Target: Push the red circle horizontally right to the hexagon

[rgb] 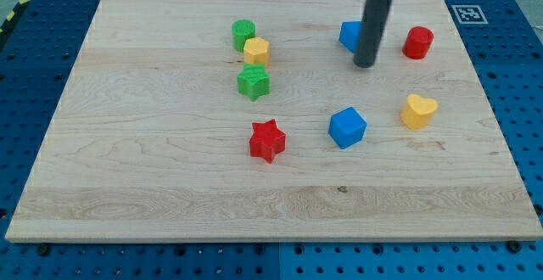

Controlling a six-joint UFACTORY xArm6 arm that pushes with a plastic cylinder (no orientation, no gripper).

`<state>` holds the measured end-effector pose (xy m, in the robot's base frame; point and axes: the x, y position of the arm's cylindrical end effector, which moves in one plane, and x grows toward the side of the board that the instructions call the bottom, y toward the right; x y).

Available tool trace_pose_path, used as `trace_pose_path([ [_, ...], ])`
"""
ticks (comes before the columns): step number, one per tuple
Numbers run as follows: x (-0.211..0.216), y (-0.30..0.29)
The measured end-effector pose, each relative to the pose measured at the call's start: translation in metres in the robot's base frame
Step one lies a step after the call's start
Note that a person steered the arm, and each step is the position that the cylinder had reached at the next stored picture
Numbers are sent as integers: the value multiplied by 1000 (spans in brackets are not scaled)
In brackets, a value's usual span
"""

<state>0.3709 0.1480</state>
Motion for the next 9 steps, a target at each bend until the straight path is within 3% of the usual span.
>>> trace_pose_path([
  [2,9,85],
  [4,-21,93],
  [6,-44,141],
  [9,-60,114],
])
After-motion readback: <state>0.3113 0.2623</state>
